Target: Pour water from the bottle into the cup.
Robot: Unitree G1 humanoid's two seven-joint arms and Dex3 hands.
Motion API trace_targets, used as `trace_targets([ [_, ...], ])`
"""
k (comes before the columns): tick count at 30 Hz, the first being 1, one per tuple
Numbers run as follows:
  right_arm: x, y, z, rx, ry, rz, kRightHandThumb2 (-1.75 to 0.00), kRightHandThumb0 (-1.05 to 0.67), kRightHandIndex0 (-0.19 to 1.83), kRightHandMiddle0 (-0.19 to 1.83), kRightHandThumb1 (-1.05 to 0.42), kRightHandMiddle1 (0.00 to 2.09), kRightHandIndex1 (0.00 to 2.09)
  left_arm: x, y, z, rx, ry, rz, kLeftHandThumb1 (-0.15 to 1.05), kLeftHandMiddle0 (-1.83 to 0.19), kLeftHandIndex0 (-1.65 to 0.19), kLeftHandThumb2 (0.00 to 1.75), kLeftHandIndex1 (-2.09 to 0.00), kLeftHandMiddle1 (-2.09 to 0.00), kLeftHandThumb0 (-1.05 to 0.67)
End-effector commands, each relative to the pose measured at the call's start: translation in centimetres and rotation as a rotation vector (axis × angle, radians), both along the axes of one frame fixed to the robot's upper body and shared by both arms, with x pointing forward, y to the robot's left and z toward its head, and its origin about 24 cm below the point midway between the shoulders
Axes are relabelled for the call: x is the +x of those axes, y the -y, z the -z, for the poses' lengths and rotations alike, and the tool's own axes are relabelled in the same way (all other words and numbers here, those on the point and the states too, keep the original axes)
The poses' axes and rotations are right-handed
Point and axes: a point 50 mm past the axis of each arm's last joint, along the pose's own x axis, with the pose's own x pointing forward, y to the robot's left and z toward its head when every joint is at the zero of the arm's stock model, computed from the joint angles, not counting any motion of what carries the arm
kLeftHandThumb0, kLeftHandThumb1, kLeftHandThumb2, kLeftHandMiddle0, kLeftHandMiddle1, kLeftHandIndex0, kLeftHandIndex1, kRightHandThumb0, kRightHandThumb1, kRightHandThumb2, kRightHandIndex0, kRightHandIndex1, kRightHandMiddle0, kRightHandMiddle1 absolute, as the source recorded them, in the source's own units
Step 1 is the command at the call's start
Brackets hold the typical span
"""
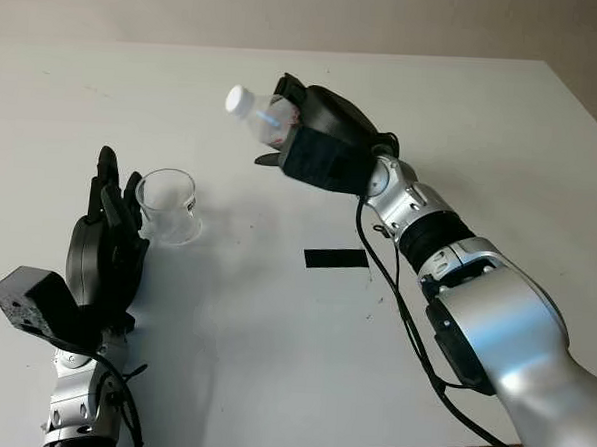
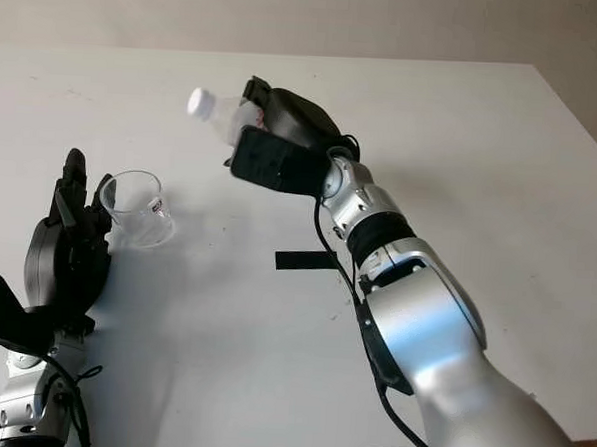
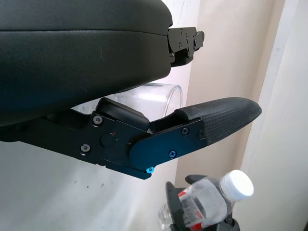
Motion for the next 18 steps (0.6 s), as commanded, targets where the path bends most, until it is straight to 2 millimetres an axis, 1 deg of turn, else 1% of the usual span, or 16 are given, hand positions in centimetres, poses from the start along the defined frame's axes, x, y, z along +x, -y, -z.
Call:
trace_targets([
  [1,-0.1,-1.3,-1.8,-0.093,0.104,-0.04,-0.11,-0.22,0.9,0.6,-1.04,2.09,2.09,0.1,0.3,0.2,-0.002,0.0,0.006,1.05,0.19,0.1,0.79,0.0,-0.38,-0.87],
  [2,-0.1,-1.5,-2.0,-0.137,0.136,-0.046,-0.11,-0.22,0.83,0.47,-1.04,2.09,2.09,0.1,0.4,0.2,-0.001,0.002,0.007,1.05,0.19,0.1,0.79,0.0,-0.37,-0.87],
  [4,-0.2,-2.1,-2.3,-0.188,0.173,-0.051,-0.08,-0.21,0.72,0.28,-1.05,2.09,2.09,0.1,0.4,0.3,-0.001,0.003,0.006,1.05,0.19,0.1,0.8,0.0,-0.37,-0.87],
  [5,-0.2,-2.2,-2.4,-0.199,0.183,-0.05,-0.07,-0.2,0.67,0.21,-1.05,2.09,2.09,0.1,0.5,0.3,-0.001,0.003,0.006,1.05,0.19,0.1,0.8,0.0,-0.38,-0.87],
  [7,-0.2,-2.5,-2.7,-0.224,0.192,-0.043,-0.07,-0.2,0.61,0.14,-1.05,2.09,2.09,0.1,0.6,0.4,-0.002,0.003,0.006,1.05,0.19,0.1,0.8,0.0,-0.38,-0.87],
  [8,-0.1,-2.7,-2.8,-0.24,0.196,-0.035,-0.08,-0.21,0.57,-0.02,-1.05,2.09,2.09,0.1,0.6,0.4,-0.005,0.0,0.004,1.05,0.19,0.1,0.8,0.0,-0.38,-0.86],
  [9,-0.1,-2.9,-3.0,-0.264,0.201,-0.028,-0.08,-0.22,0.55,-0.05,-1.05,1.96,2.09,0.2,0.7,0.5,-0.009,-0.003,0.002,1.05,0.19,0.1,0.79,0.0,-0.38,-0.86],
  [10,-0.1,-3.1,-3.1,-0.292,0.216,-0.023,-0.1,-0.23,0.54,-0.01,-1.05,1.78,2.09,0.1,0.7,0.5,-0.012,-0.005,-0.001,1.05,0.19,0.1,0.79,0.0,-0.39,-0.87],
  [11,-0.1,-3.3,-3.2,-0.315,0.231,-0.019,-0.09,-0.25,0.51,0.04,-1.04,1.75,2.09,0.1,0.8,0.5,-0.011,-0.005,-0.002,1.05,0.19,0.1,0.79,0.0,-0.4,-0.87],
  [14,-0.2,-3.9,-3.5,-0.344,0.255,-0.017,-0.06,-0.26,0.51,0.1,-1.0,1.74,2.09,0.1,0.8,0.5,-0.007,-0.004,-0.001,1.05,0.19,0.11,0.8,0.0,-0.38,-0.87],
  [18,-0.3,-4.4,-3.9,-0.356,0.264,-0.011,-0.06,-0.27,0.53,0.02,-0.99,1.67,2.09,0.0,0.9,0.6,-0.012,-0.01,-0.006,1.05,0.19,0.12,0.81,0.0,-0.36,-0.87],
])
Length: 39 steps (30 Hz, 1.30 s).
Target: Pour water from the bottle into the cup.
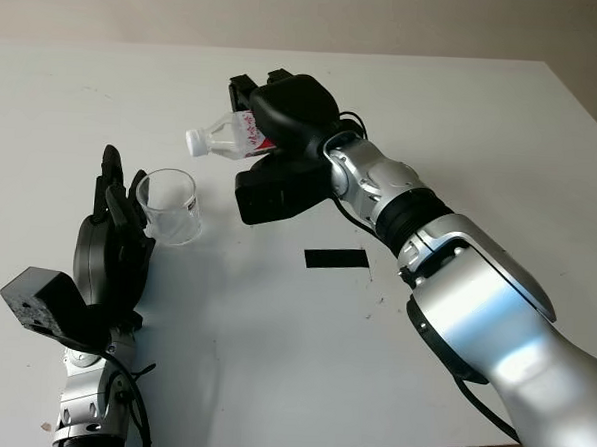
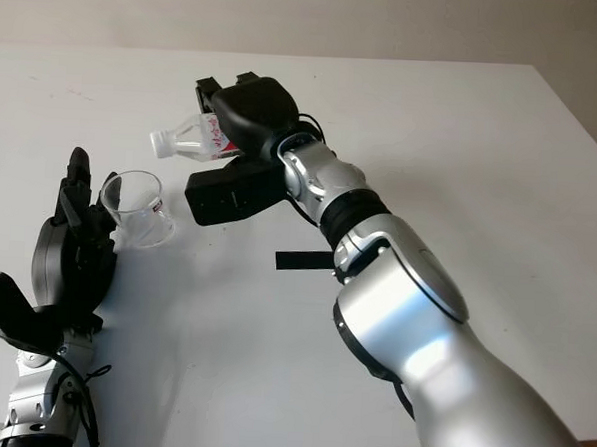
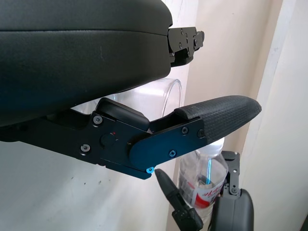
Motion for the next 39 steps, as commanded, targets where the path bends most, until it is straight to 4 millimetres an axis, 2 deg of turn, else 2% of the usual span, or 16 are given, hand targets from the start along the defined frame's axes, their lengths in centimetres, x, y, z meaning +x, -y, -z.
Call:
trace_targets([
  [1,-0.1,-1.0,-2.0,0.005,0.05,-0.013,-0.06,-0.27,0.53,0.01,-1.0,1.66,2.09,-0.2,0.3,0.6,-0.01,-0.02,0.0,1.05,0.19,0.12,0.81,0.0,-0.36,-0.87],
  [3,-0.2,-1.4,-2.3,-0.009,0.064,-0.008,-0.05,-0.3,0.52,0.06,-0.99,1.82,2.09,-0.2,0.4,0.7,-0.013,-0.023,0.0,1.05,0.19,0.12,0.81,0.0,-0.35,-0.87],
  [6,-0.3,-1.9,-2.6,-0.027,0.091,-0.008,-0.06,-0.31,0.53,0.03,-1.0,1.96,2.09,-0.2,0.5,0.8,-0.017,-0.026,-0.002,1.05,0.19,0.11,0.81,0.0,-0.37,-0.87],
  [14,-0.7,-2.8,-3.1,-0.03,0.147,-0.041,-0.05,-0.33,0.31,-0.02,-1.02,1.87,2.09,0.0,0.8,1.0,-0.017,-0.019,-0.002,1.05,0.19,0.13,0.81,0.0,-0.33,-0.87],
  [19,-0.8,-2.8,-3.0,-0.122,0.237,-0.071,-0.06,-0.36,0.5,0.03,-1.04,1.84,2.09,0.0,0.9,1.0,-0.018,-0.015,-0.003,1.05,0.19,0.14,0.81,0.0,-0.32,-0.88],
  [24,-0.9,-2.5,-2.8,-0.151,0.296,-0.104,-0.05,-0.39,0.7,0.22,-0.98,1.62,2.09,0.1,1.0,1.0,-0.024,-0.011,-0.006,1.05,0.19,0.13,0.82,0.0,-0.32,-0.87],
  [26,-0.8,-2.2,-2.8,-0.154,0.308,-0.112,-0.05,-0.39,0.73,0.25,-0.97,1.58,2.09,0.1,1.0,0.9,-0.017,-0.01,-0.004,1.05,0.19,0.13,0.82,0.0,-0.32,-0.87],
  [28,-0.8,-1.9,-2.9,-0.17,0.331,-0.117,-0.05,-0.35,0.78,0.22,-0.99,1.89,2.09,0.1,1.0,0.9,-0.012,-0.011,-0.004,1.05,0.19,0.13,0.82,0.0,-0.31,-0.88],
  [30,-0.7,-1.6,-2.9,-0.183,0.342,-0.123,-0.05,-0.32,0.83,0.17,-1.0,2.03,2.09,0.1,1.0,0.8,-0.012,-0.011,-0.005,1.05,0.19,0.13,0.82,0.0,-0.31,-0.88],
  [35,-0.6,-1.0,-3.0,-0.208,0.362,-0.132,-0.05,-0.32,0.88,0.2,-0.98,1.92,2.09,0.2,1.1,0.8,-0.012,-0.011,-0.008,1.05,0.19,0.12,0.82,0.0,-0.31,-0.88],
  [39,-0.5,-0.6,-3.1,-0.22,0.383,-0.14,-0.05,-0.33,0.88,0.25,-0.96,1.96,2.09,0.2,1.0,0.8,-0.012,-0.01,-0.006,1.05,0.19,0.13,0.82,0.0,-0.3,-0.88],
])
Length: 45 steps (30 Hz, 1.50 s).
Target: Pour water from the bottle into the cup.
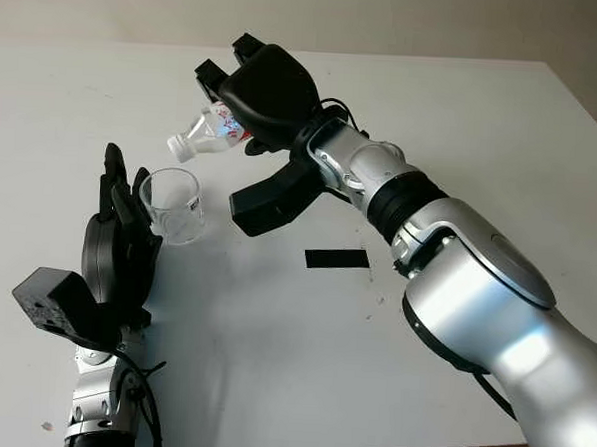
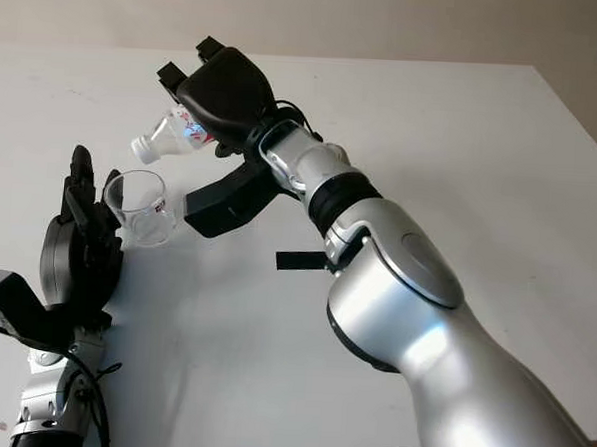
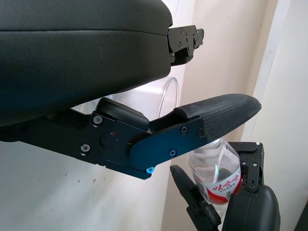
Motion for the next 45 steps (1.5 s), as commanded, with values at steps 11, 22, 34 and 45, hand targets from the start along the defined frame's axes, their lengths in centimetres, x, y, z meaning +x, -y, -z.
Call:
trace_targets([
  [11,0.0,0.4,-1.2,-0.011,0.071,-0.033,-0.05,-0.36,0.88,0.26,-0.96,1.93,2.09,0.0,0.3,0.8,0.0,-0.028,0.008,1.05,0.19,0.14,0.83,0.0,-0.28,-0.88],
  [22,-0.1,0.2,-1.1,0.01,0.059,-0.05,-0.06,-0.36,0.95,0.24,-1.0,2.05,2.09,0.0,0.4,0.8,-0.005,-0.029,0.001,1.05,0.19,0.14,0.83,0.0,-0.29,-0.88],
  [34,0.5,1.8,-1.7,0.421,-0.194,-0.009,-0.05,-0.24,0.77,0.19,-1.0,2.03,2.09,-0.4,0.1,1.0,-0.004,-0.04,-0.001,1.05,0.19,0.13,0.83,0.0,-0.3,-0.88],
  [45,1.5,6.1,-0.3,1.102,-0.645,-0.026,-0.13,-0.23,1.0,0.96,-1.05,2.09,2.09,-0.6,-0.1,1.1,-0.008,-0.046,0.008,1.05,0.19,0.12,0.81,0.0,-0.34,-0.87],
])
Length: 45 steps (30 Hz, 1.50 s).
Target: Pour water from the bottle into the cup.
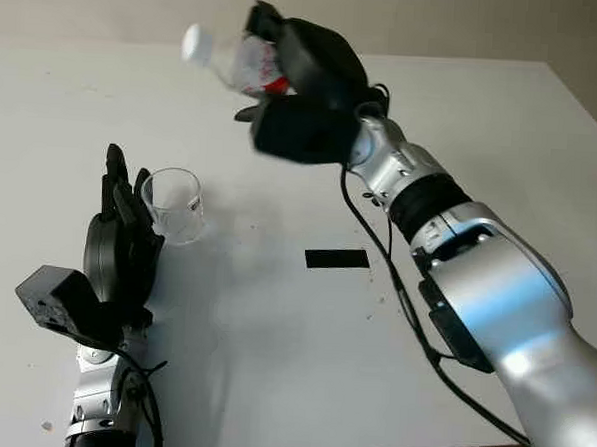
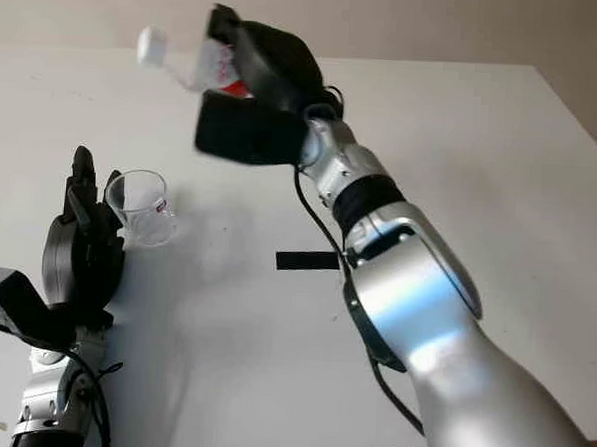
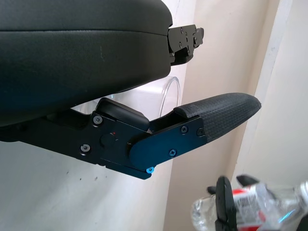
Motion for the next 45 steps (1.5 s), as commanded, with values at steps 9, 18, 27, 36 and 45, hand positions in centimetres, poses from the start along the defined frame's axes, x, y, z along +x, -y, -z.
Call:
trace_targets([
  [9,-0.4,4.2,3.7,0.487,-0.31,-0.113,-0.22,-0.27,1.17,1.07,-1.05,2.09,2.09,-0.8,-0.1,0.9,-0.008,-0.03,0.006,1.05,0.19,0.13,0.81,0.0,-0.35,-0.87],
  [18,-2.8,7.0,6.5,0.688,-0.468,-0.191,-0.31,-0.23,1.28,0.54,-1.05,2.09,2.09,-1.1,0.0,0.7,-0.012,-0.027,0.006,1.05,0.19,0.12,0.8,0.0,-0.35,-0.87],
  [27,-7.1,7.0,8.9,0.657,-0.534,-0.241,-0.36,-0.25,1.14,0.36,-1.05,2.09,2.09,-1.1,-0.2,0.7,0.001,-0.013,0.013,1.05,0.19,0.15,0.8,0.0,-0.28,-0.87],
  [36,-9.5,7.0,10.4,0.566,-0.51,-0.234,-0.35,-0.25,1.04,0.31,-1.05,2.09,2.09,-1.4,-0.3,0.5,0.028,-0.007,0.004,1.05,0.19,0.15,0.76,0.0,-0.29,-0.87],
  [45,-10.4,6.0,12.5,0.554,-0.483,-0.201,-0.37,-0.27,0.85,0.06,-1.05,2.09,2.09,-1.3,-0.5,0.4,0.03,-0.005,0.003,1.05,0.19,0.11,0.76,0.0,-0.33,-0.87],
])
